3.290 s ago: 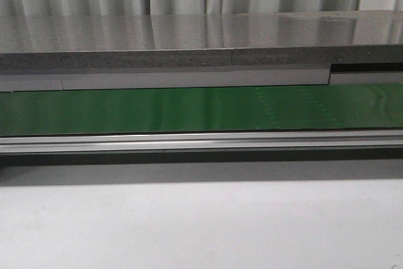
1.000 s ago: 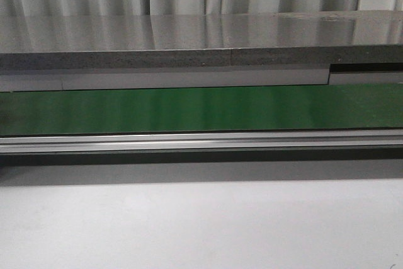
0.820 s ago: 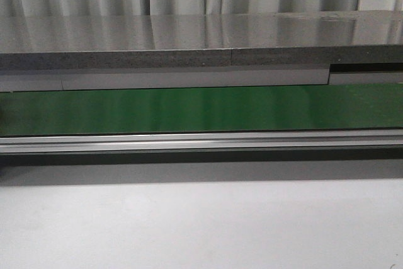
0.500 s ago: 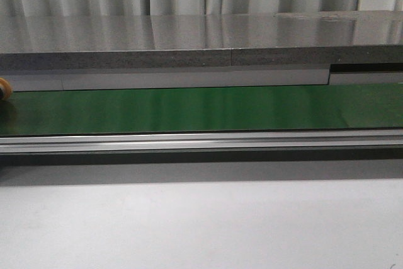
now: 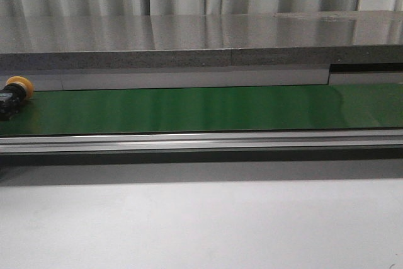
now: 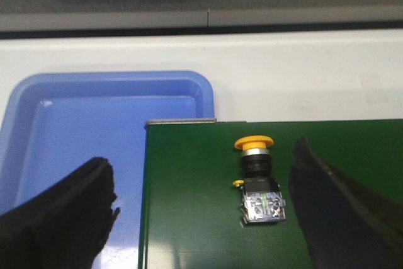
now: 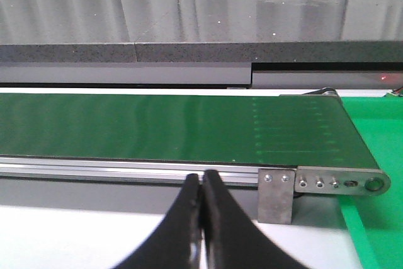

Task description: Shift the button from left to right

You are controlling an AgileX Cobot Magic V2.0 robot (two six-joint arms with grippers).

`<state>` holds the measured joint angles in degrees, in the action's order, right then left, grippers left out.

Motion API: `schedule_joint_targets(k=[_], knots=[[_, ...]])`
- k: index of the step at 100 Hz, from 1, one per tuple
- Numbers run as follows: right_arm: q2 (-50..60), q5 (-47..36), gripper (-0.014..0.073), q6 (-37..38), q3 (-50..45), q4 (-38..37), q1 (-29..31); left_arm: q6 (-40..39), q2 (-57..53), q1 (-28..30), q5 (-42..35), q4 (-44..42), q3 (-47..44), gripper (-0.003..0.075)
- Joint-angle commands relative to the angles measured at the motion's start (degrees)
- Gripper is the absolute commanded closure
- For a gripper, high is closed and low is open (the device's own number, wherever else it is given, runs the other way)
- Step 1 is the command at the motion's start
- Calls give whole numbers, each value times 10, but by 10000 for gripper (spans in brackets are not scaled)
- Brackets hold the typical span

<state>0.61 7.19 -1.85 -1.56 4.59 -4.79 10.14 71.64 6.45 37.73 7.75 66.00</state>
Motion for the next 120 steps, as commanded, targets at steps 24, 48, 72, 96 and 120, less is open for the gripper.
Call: schedule_joint_targets(k=[24, 48, 72, 96, 120], knots=[[10, -42, 661, 0, 8, -3, -2, 3, -210, -4, -149, 15, -138, 166], [10, -42, 661, 0, 8, -3, -2, 18, -336, -21, -193, 15, -262, 166], [10, -42, 661, 0, 8, -3, -2, 39, -442, -75, -260, 25, -392, 166], [10, -42, 661, 0, 8, -3, -2, 39, -508, -88, -311, 61, -456, 166], [10, -42, 661, 0, 8, -3, -2, 39, -514, -88, -292, 61, -461, 166]])
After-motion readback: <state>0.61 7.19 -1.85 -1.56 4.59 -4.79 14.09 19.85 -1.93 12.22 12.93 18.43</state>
